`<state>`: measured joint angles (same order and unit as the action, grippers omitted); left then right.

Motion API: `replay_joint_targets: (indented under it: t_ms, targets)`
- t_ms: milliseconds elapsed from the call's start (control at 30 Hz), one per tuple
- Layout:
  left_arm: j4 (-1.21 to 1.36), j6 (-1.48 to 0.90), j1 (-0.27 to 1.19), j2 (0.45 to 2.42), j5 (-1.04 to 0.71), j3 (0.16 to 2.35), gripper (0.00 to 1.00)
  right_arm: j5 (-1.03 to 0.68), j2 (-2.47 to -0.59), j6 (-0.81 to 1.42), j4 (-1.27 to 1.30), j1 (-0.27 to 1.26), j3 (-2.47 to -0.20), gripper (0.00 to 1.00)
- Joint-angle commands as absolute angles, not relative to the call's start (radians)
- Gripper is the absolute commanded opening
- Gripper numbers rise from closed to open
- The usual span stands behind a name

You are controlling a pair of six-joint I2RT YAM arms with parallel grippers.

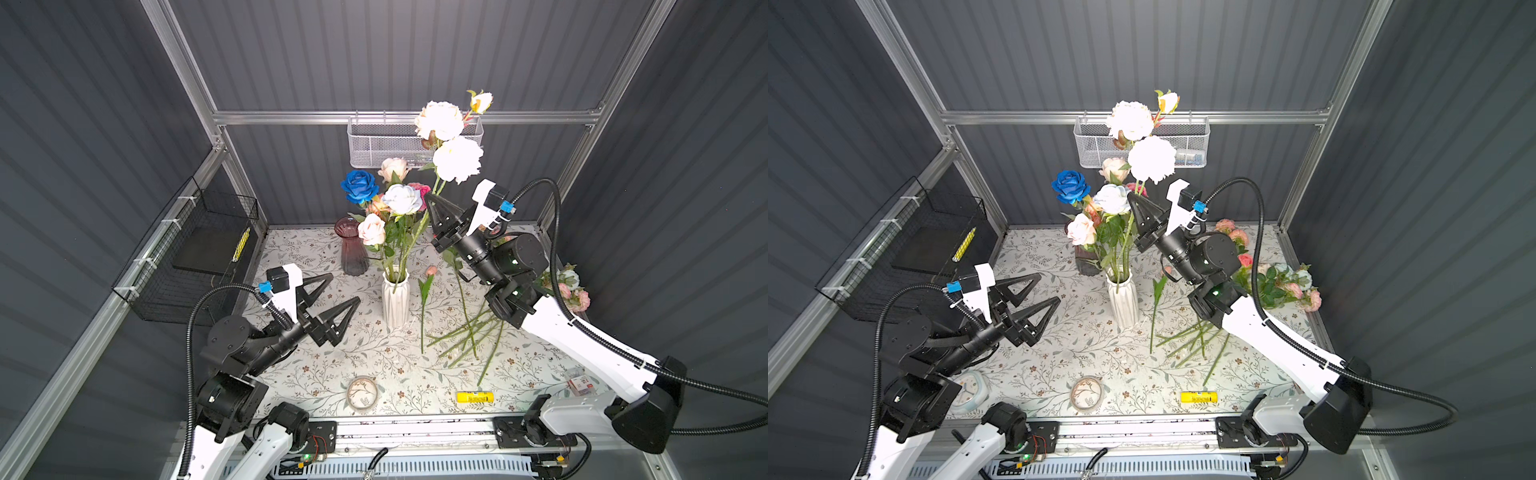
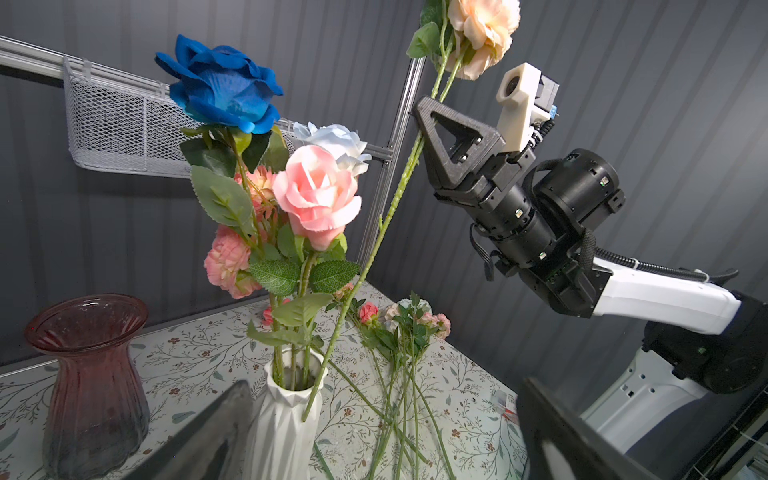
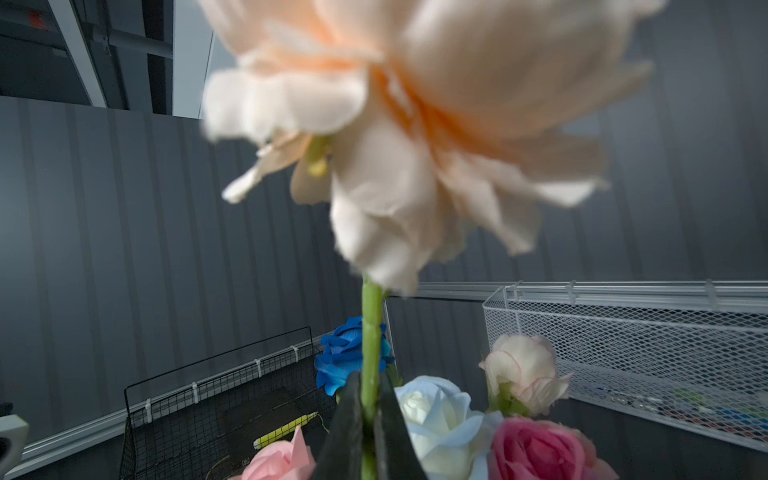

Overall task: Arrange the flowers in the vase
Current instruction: 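Carry the peach-white peonies up over the white vase with the right gripper, then lower the peony stems into the white vase with the right gripper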

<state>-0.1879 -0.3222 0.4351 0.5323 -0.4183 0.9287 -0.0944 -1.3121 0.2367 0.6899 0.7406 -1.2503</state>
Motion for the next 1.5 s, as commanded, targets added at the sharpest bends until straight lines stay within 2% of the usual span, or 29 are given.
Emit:
replay_joint_targets:
  t_ms: [0,233,633,1000,1100,1233,1467]
  targets:
    - [-0.187,-0.308,0.437,0.523,-0.423,0.939,1.0,-0.101,-1.26,0.28,0.659,0.745,-1.305,0.0]
    - [-0.171,-0.315,0.437,0.529,-0.425,0.929,1.0,-0.112,-1.206,0.311,0.624,0.75,-1.316,0.0]
    - [-0.165,-0.322,0.437,0.536,-0.428,0.928,1.0,-0.061,-1.331,0.224,0.635,0.75,-1.399,0.0]
    - [-0.173,-0.316,0.437,0.53,-0.423,0.916,1.0,-0.055,-1.336,0.292,0.641,0.753,-1.16,0.0]
    - [-0.174,-0.32,0.437,0.523,-0.399,0.903,1.0,-0.07,-1.32,0.309,0.592,0.766,-1.099,0.07]
    - [-0.17,-0.324,0.437,0.519,-0.382,0.883,1.0,-0.063,-1.293,0.3,0.598,0.784,-0.996,0.07]
    - [-0.142,-0.326,0.436,0.544,-0.373,0.845,1.0,-0.08,-1.329,0.288,0.574,0.786,-0.961,0.09]
